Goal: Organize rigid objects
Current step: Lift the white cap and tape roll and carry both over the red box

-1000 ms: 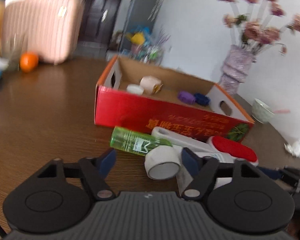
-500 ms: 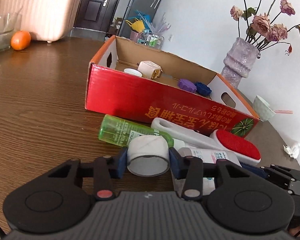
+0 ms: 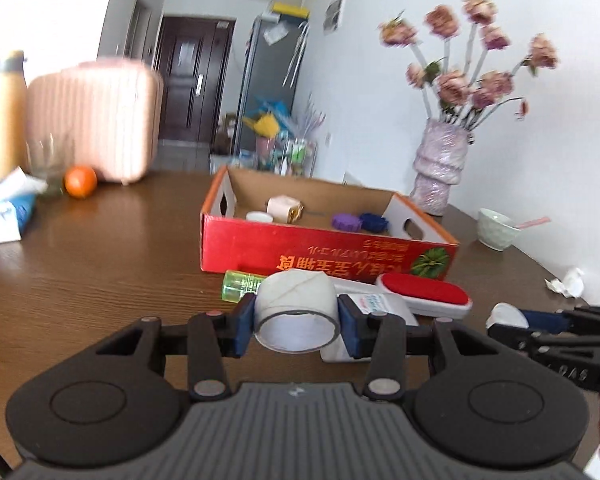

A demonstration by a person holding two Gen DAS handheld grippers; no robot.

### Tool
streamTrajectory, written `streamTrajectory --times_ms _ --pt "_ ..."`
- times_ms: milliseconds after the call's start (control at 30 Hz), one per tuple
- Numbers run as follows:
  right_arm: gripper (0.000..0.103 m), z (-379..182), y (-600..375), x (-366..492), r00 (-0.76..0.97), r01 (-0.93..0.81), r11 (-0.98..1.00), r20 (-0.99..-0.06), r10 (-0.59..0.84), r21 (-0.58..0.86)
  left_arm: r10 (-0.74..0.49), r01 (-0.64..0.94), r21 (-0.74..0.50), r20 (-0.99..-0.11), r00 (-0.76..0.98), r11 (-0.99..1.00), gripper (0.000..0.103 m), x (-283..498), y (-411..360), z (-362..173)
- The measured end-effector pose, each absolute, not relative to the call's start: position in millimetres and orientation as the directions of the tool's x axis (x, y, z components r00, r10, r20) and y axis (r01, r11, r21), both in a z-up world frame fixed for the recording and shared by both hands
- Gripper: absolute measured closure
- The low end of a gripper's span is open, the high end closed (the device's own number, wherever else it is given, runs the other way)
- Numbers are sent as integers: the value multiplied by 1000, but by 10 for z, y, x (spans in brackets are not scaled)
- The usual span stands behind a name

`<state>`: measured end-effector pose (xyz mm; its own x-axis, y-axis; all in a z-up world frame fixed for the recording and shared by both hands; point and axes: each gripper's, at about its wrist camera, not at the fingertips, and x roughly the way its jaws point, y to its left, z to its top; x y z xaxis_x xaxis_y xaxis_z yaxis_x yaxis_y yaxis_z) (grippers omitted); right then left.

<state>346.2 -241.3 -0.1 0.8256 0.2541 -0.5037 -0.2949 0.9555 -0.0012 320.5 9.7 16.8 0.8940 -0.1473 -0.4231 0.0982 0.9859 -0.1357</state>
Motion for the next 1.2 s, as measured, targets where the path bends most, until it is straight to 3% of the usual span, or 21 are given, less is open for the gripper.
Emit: streamTrajectory --times_ms 133,367,667,1200 --pt "64 142 -2502 2951 855 -284 959 -453 254 2 -100 88 -48 -349 932 995 59 2699 72 339" --pt "64 324 -2524 2146 919 -241 970 -327 221 -19 -42 42 -6 -220 975 999 59 1912 123 555" --pt "64 302 -2474 1434 947 -259 964 -180 265 57 35 -32 20 -176 984 999 59 1217 152 484" --pt "64 409 -2420 1177 950 -277 957 -127 286 86 34 -38 -42 -99 995 998 59 1029 270 653"
